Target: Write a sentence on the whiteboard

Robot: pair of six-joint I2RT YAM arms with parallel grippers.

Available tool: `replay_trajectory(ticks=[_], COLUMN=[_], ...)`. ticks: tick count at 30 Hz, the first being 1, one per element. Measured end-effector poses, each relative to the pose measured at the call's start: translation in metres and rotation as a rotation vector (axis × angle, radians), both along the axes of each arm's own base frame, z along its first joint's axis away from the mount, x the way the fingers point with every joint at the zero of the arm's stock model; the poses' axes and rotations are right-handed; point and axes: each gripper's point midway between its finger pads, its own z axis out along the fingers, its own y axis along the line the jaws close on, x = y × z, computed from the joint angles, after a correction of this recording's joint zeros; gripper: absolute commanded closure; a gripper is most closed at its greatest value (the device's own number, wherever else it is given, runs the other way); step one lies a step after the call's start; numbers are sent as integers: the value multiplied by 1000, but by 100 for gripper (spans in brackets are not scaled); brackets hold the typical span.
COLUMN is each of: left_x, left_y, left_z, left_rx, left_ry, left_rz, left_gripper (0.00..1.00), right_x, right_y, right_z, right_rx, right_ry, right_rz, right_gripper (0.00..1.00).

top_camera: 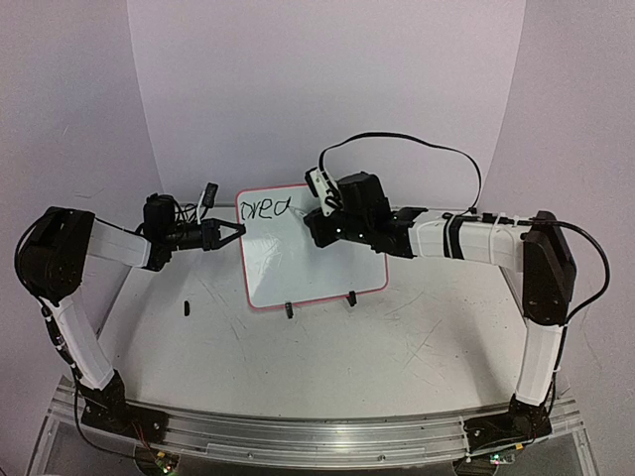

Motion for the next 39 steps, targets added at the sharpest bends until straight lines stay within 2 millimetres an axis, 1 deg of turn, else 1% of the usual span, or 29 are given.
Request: replay_trajectory(ticks=[4, 7, 9, 12, 14, 17, 20, 25, 31, 39], left_x=[0, 0, -1, -1, -1, -1, -1, -1, -1, -1], left_y=[0, 0, 0, -1, -1, -1, -1, -1, -1, -1], left_z=[0, 0, 1, 1, 1, 1, 1, 1, 1, 1], left_rx=[0, -1, -1, 0, 0, 0, 0, 0, 0, 0], left_ry=[0, -2, -4, -6, -8, -8, -8, -9, -9, -9], left_rz=[0, -4, -7, -9, -10, -10, -11, -11, -11, -11], left_gripper=[100, 100, 100, 100, 100, 100, 100, 100, 100, 100], right_x=[-2, -9, -12, -15, -18, -16, -11, 0, 4, 6], right_y=[-2, -12, -18, -22, -22, -22, -20, -18, -18, -17], right_z=[-2, -6, -5, 6, 18, 34, 37, 28, 16, 15], right_rx=[-4, -23, -33, -20, 6, 45, 59, 54, 35, 32], right_ry=[4, 17, 21, 11, -2, -28, -30, -19, -4, -3], right_rz=[-1, -10, -19, -16, -5, 2, 7, -5, -13, -16], right_gripper=[100, 100, 100, 100, 100, 100, 100, 100, 100, 100])
